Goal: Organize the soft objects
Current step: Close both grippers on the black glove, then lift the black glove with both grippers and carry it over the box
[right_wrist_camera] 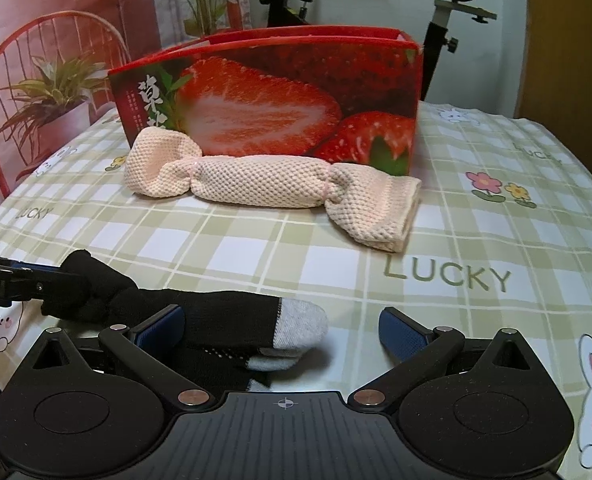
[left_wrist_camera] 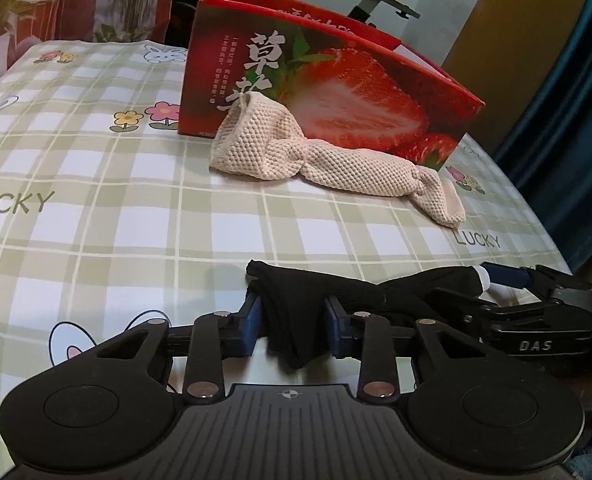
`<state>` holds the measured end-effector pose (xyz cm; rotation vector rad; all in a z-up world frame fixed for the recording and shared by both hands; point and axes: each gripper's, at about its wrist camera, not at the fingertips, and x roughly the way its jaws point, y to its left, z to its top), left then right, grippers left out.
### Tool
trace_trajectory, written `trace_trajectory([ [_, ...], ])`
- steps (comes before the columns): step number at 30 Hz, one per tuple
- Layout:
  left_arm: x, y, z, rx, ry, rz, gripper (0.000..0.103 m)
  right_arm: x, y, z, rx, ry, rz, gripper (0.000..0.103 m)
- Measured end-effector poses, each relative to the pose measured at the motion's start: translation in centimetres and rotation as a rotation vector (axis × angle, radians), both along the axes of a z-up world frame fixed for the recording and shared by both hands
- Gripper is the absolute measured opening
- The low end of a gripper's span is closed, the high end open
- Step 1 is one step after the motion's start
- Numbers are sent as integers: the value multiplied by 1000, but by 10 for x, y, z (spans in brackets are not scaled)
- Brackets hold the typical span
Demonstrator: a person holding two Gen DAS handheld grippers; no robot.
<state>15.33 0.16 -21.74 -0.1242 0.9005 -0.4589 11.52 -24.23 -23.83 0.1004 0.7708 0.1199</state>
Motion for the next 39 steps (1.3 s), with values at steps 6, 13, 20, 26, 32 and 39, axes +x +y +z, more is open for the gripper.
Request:
trace_trajectory([
  [6, 0, 1, -2, -5, -5, 6, 35, -6, -2, 7, 14, 26, 42, 72],
  [13, 0, 3, -4, -19, -8, 8, 35, -6, 9, 8, 44, 39, 131, 28],
  [20, -1, 2, -4, -25, -14, 6, 24, -4, 14, 11, 49, 19, 173, 14],
  [26, -2, 5, 0, -46, -39, 18, 19, -3, 13, 18, 66, -28, 183, 13],
  [32, -3, 5, 11, -59, -78, 18, 19, -2, 11, 31, 62, -79, 181, 13],
  [39, 2, 4, 33, -64, -143, 15, 19, 6, 9, 52, 44, -147, 182, 13],
])
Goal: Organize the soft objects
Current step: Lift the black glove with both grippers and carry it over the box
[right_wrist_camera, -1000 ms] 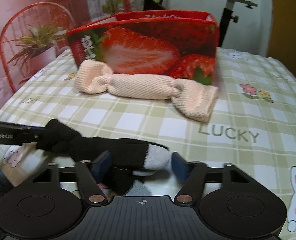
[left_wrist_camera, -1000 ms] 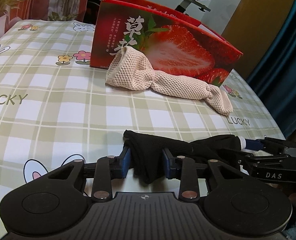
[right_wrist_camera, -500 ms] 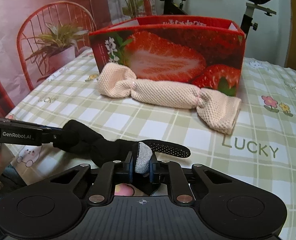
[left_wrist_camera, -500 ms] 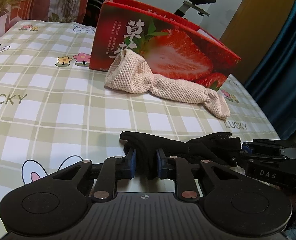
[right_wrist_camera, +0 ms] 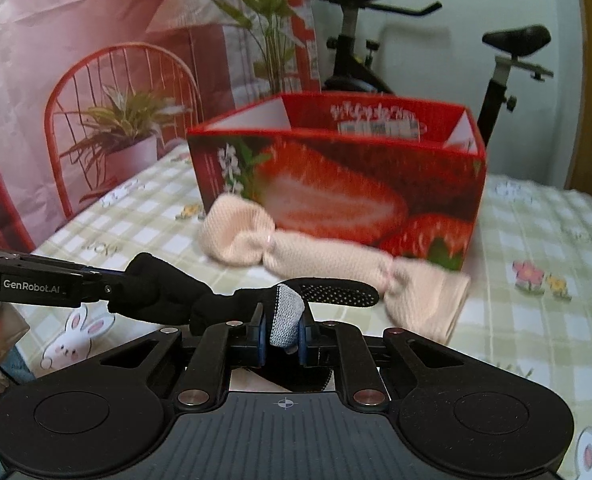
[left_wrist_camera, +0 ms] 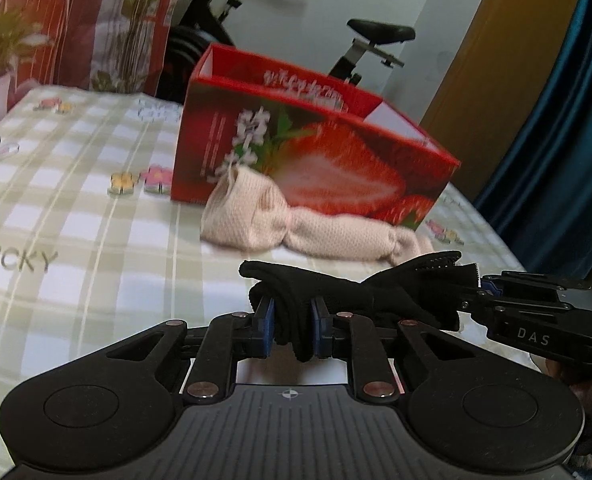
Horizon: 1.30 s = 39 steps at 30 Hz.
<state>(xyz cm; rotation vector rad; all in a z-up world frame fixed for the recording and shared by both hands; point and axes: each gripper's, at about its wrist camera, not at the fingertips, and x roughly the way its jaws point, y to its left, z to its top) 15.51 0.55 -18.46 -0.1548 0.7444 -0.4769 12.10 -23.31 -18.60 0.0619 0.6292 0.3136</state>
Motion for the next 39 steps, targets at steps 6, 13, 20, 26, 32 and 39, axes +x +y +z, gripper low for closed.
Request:
trace_trajectory([
  [6, 14, -5, 27, -11, -79, 2, 19, 11, -4, 27, -6, -79, -11, 13],
  [13, 32, -12, 57, -43, -153, 13, 19, 28, -11, 60, -14, -162, -17, 13],
  [20, 54, -22, 81, -61, -218, 27, 19, 54, -19, 90, -33, -237, -20, 13],
  [26, 88, -29, 92, -70, -239, 50, 19, 89, -23, 103, -68, -288, -29, 13],
  [32, 132, -41, 95, -40, -247, 71, 19, 140, -25, 105, -96, -297, -46, 13],
  [39, 185, -54, 82, 3, -186, 91, 20, 202, -24, 86, -164, -215, -39, 13],
])
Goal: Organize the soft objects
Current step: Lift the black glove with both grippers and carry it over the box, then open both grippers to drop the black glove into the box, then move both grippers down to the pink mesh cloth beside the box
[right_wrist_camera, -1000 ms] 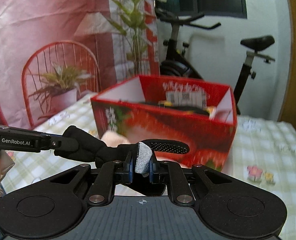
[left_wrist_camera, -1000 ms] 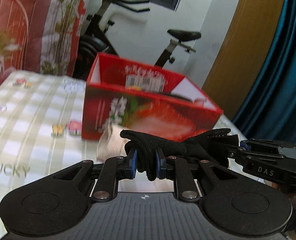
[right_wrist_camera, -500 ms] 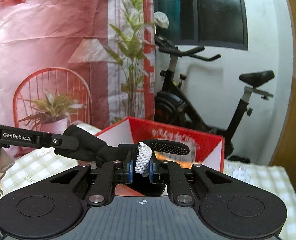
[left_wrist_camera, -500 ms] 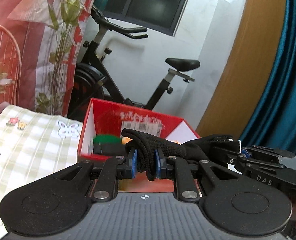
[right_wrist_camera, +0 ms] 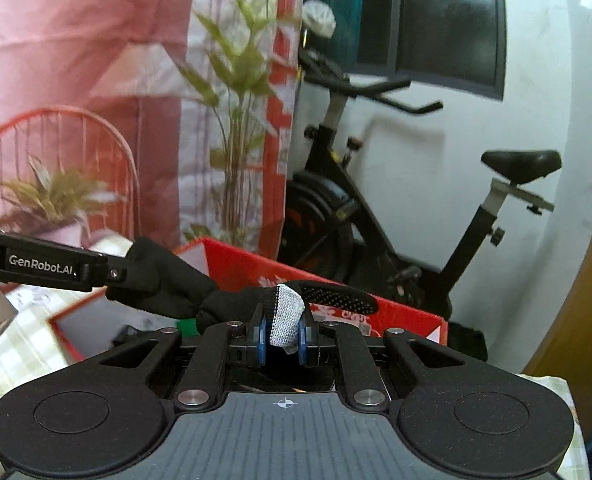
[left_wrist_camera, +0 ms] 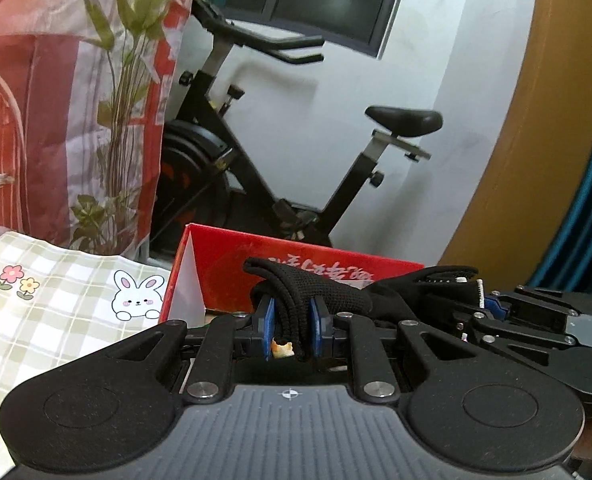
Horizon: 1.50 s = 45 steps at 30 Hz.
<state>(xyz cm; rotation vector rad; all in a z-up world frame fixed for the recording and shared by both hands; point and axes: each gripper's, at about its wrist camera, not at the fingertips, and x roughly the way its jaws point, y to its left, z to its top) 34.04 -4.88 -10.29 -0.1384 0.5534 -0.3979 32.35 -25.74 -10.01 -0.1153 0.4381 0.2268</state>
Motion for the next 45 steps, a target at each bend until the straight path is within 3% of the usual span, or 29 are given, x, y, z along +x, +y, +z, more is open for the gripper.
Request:
trace_trajectory([
  [11, 28, -13, -20, 42, 48, 14, 20, 53, 0, -25, 13, 151, -73, 15],
  [14, 30, -14, -23, 56, 61, -3, 32, 55, 3, -31, -13, 155, -101, 23],
  [17, 25, -12, -21, 70, 50, -12, 56, 51, 4, -32, -23, 153, -113, 41],
  [19, 23, -10, -18, 79, 42, -7, 64, 47, 2, -30, -26, 147, -110, 58],
  [24, 12, -2, -7, 92, 24, 10, 97, 30, 3, -23, -31, 130, -114, 86],
  [25, 8, -1, -5, 100, 19, 17, 99, 26, 2, -21, -27, 124, -116, 93],
  [28, -1, 2, 0, 122, 18, 34, 102, 14, 2, -15, -25, 107, -121, 102],
  [35, -28, 10, 7, 162, 11, 53, 103, -18, 0, -10, -1, 95, -135, 102],
  [45, -77, 24, -11, 205, 9, 49, 103, -83, -17, -29, 78, 35, -179, 103],
])
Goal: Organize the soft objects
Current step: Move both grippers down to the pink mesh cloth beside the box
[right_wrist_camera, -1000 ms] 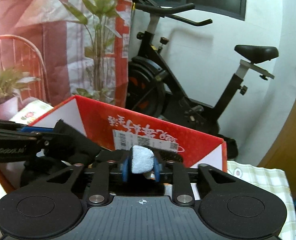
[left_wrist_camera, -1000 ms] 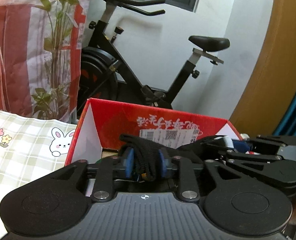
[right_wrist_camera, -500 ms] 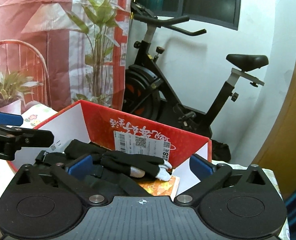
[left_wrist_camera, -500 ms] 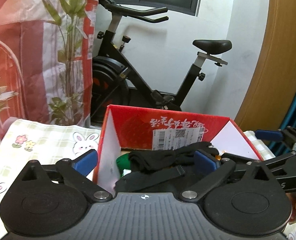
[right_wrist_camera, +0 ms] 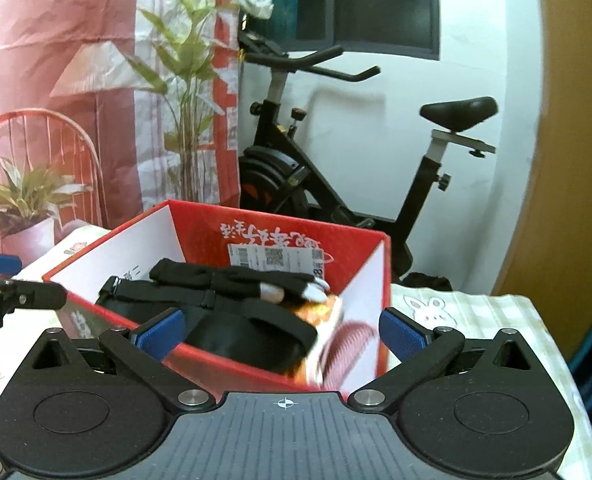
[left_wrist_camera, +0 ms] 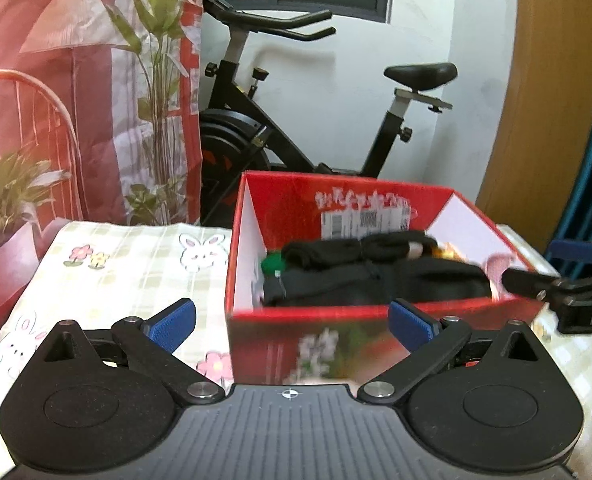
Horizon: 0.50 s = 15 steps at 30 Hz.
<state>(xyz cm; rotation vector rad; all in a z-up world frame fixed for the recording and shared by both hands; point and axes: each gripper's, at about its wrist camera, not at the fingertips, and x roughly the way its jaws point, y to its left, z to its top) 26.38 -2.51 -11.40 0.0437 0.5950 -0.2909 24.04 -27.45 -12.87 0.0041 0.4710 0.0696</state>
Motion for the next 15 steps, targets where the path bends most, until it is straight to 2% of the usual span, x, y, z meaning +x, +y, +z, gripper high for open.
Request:
trace_trajectory([
  [8, -18, 4, -28, -17, 46, -13, 101, -44, -12, -28, 42, -28, -38, 103],
  [10, -18, 3, -36, -23, 64, -22, 96, -47, -12, -39, 44, -2, -41, 102],
  [12, -16, 2, -47, -35, 106, -45, 79, -49, -14, -52, 53, 31, -53, 102],
  [15, -9, 2, -62, -61, 166, -65, 68, -49, -17, -72, 73, 70, -73, 100],
])
